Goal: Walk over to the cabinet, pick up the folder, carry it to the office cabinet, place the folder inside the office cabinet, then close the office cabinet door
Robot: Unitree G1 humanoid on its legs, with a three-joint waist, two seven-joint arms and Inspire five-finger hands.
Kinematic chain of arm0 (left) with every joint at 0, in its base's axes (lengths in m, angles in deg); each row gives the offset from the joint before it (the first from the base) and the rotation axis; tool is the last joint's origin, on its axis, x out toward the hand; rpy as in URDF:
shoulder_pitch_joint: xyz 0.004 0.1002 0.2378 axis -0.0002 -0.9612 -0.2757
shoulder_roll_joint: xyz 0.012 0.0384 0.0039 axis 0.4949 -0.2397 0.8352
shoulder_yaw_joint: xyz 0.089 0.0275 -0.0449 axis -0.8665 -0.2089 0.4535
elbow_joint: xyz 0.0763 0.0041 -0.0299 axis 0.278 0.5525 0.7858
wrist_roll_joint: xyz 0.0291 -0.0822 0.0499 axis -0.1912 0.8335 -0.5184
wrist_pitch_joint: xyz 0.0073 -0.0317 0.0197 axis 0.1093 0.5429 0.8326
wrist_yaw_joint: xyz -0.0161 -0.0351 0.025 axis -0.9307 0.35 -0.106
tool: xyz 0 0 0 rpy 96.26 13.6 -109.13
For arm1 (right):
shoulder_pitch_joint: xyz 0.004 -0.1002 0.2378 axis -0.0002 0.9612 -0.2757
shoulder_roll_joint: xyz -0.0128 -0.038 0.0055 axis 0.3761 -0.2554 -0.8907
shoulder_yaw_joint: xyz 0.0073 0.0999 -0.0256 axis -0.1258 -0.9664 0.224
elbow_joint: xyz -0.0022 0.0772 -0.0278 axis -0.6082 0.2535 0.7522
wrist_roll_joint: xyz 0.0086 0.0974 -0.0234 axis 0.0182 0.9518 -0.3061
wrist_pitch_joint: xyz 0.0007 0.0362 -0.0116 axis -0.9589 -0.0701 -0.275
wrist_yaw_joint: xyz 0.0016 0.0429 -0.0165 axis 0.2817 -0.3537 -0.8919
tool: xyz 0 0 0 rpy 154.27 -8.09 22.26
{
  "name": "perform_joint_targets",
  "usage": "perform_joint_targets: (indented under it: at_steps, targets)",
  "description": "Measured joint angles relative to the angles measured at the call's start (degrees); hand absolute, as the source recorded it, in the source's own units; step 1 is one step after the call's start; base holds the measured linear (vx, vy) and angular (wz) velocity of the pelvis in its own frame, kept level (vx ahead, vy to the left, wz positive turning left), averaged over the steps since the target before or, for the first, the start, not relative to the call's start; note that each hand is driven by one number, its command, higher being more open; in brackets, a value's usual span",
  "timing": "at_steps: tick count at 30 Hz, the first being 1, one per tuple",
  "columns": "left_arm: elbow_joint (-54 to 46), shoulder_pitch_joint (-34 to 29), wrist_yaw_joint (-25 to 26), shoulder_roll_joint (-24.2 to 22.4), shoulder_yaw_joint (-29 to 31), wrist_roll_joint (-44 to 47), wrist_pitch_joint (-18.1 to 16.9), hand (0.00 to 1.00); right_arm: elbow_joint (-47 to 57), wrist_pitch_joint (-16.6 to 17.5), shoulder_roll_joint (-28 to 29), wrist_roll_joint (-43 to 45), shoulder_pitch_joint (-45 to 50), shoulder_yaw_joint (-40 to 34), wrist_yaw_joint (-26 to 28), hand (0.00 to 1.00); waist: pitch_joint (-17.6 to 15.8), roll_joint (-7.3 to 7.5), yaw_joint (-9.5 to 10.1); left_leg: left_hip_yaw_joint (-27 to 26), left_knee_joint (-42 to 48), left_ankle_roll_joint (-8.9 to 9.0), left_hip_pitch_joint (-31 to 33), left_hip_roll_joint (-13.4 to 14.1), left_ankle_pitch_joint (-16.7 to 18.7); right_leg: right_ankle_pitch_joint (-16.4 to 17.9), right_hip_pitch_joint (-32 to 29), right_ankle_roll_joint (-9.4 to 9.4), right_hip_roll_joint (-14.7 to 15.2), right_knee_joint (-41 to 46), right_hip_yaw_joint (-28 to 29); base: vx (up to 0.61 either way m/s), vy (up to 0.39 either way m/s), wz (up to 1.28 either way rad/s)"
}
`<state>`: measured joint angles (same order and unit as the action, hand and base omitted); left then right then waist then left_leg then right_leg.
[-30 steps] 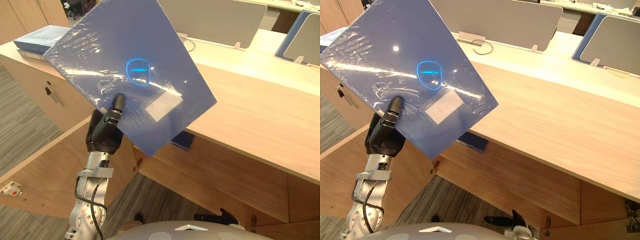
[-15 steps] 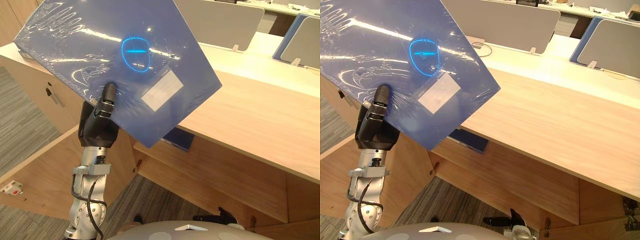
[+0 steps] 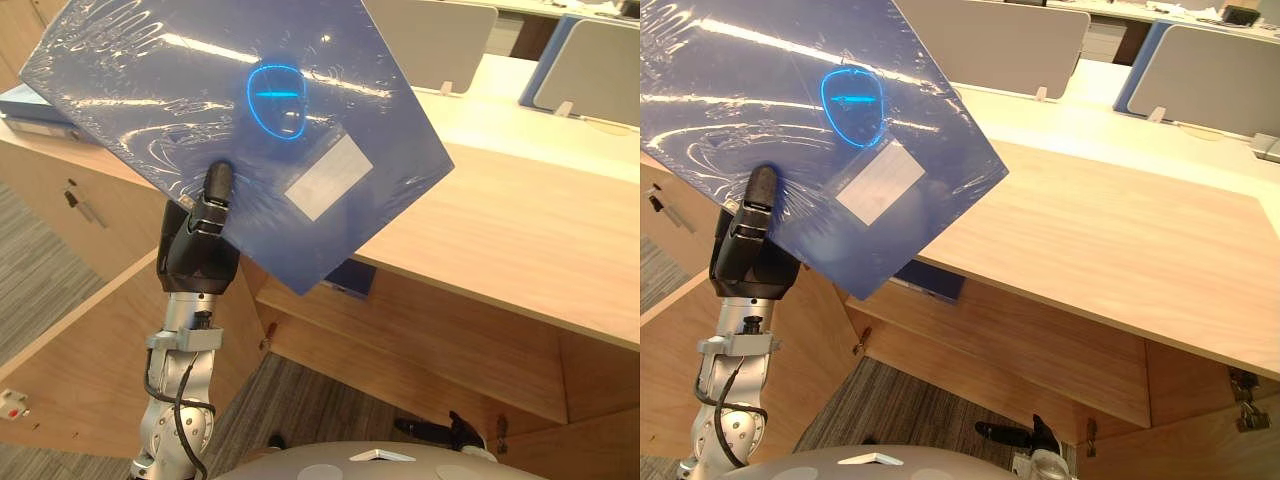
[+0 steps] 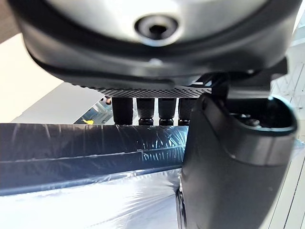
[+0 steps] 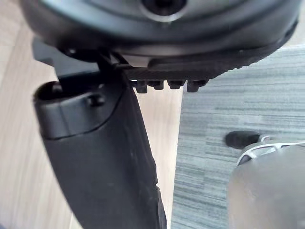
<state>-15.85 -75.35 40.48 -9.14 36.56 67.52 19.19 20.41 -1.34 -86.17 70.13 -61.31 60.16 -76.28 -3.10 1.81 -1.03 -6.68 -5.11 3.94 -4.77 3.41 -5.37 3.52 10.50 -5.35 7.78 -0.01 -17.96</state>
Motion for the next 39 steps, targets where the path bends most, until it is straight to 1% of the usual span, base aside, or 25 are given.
perform_joint_targets:
  at_steps: [1, 5, 9, 15, 20, 26, 29, 33, 38, 39]
  targets:
    - [0.0, 0.0, 0.0, 0.0, 0.0, 0.0, 0.0, 0.00, 0.0, 0.0, 0.3, 0.4, 0.4, -0.6, 0.0, 1.00, 0.0, -0.01, -0.61, -0.5, 0.0, 0.02, -0.1, 0.1, 0.1, -0.1, -0.2, 0.04, 0.0, -0.1, 0.5, -0.02, 0.005, -0.22]
    - [0.0, 0.4, 0.5, -0.1, 0.0, 0.0, 0.0, 0.00, 0.2, -0.1, 0.4, 2.3, 2.0, -1.2, -0.1, 1.00, 0.2, -0.23, -0.95, -2.6, 0.0, -0.01, -0.7, 0.3, 0.5, -0.4, -0.9, 0.04, 0.0, -0.1, 2.7, -0.01, 0.006, -0.25]
    - [0.0, 2.7, 0.7, -0.1, 0.0, 0.1, 0.0, 0.00, 0.2, -0.2, 0.5, 2.5, 2.4, -2.8, -0.2, 1.00, 0.2, -0.24, -1.06, -3.8, 0.0, -0.15, -0.7, 0.2, 0.6, -0.9, -1.6, -0.08, 0.0, -0.1, 3.9, -0.01, 0.007, -0.18]
    - [0.1, 3.5, 0.7, -0.1, 0.0, 0.2, 0.0, 0.00, 1.2, -0.2, 1.3, 2.6, 2.4, -3.2, -0.3, 1.00, 0.4, 0.00, -2.08, -4.4, 0.0, -0.25, -0.8, 0.1, 0.7, -1.2, -2.0, -0.22, 0.1, -0.1, 4.6, -0.01, 0.007, -0.06]
    - [0.2, 3.5, 0.7, -0.6, 0.0, 0.2, 0.0, 0.00, 1.8, -0.2, 1.9, 2.6, 2.3, -3.1, -0.2, 1.00, 0.4, 0.03, -2.16, -5.1, 0.0, -0.27, -0.8, 0.1, 0.7, -1.5, -2.4, -0.29, 0.1, -0.1, 5.4, -0.01, 0.008, -0.08]
    - [0.5, 3.6, 1.0, -0.8, -0.1, 0.2, 0.0, 0.00, 1.9, -0.2, 2.4, 2.7, 2.4, -2.9, -0.3, 1.00, 0.9, 0.84, -2.24, -5.2, 0.0, -0.28, -0.8, 0.0, 0.7, -1.5, -2.5, -0.31, 0.1, -0.1, 5.5, 0.00, 0.000, 0.00]
    - [0.6, 3.7, 1.1, -1.9, -0.1, 0.2, 0.0, 0.00, 1.9, -0.2, 2.4, 3.9, 2.4, -2.9, -0.3, 1.00, 0.9, 0.86, -2.23, -5.2, 0.0, -0.32, -0.7, -0.1, 0.7, -1.6, -2.5, -0.39, 0.2, -0.1, 5.5, 0.00, 0.000, 0.00]
    - [1.4, 4.0, 1.3, -2.0, -0.2, 0.2, 0.0, 0.00, 1.9, -0.2, 2.4, 3.9, 2.4, -2.9, -0.3, 1.00, 1.0, 0.84, -2.28, -5.2, 0.0, -0.36, -0.8, -0.1, 0.6, -1.6, -2.5, -0.41, 0.2, -0.1, 5.5, 0.00, 0.000, 0.00]
    - [1.5, 4.3, 1.6, -2.2, -2.2, 0.2, 0.0, 0.00, 2.0, -0.2, 2.4, 3.9, 2.5, -2.9, -0.3, 1.00, 1.0, 0.87, -2.36, -5.6, 0.2, -0.39, -0.9, -0.3, 0.6, -1.8, -2.8, -0.47, 0.4, 0.1, 6.0, 0.00, 0.008, -0.05]
    - [1.6, 4.8, 1.6, -2.5, -2.6, 0.2, -0.1, 0.00, 2.0, -0.2, 2.4, 3.9, 2.5, -2.9, -0.3, 1.00, 1.0, 0.83, -2.25, -6.1, 0.2, -0.41, -0.8, -0.3, 0.6, -1.8, -3.6, -0.47, 0.5, 0.9, 6.7, -0.02, 0.039, -0.29]
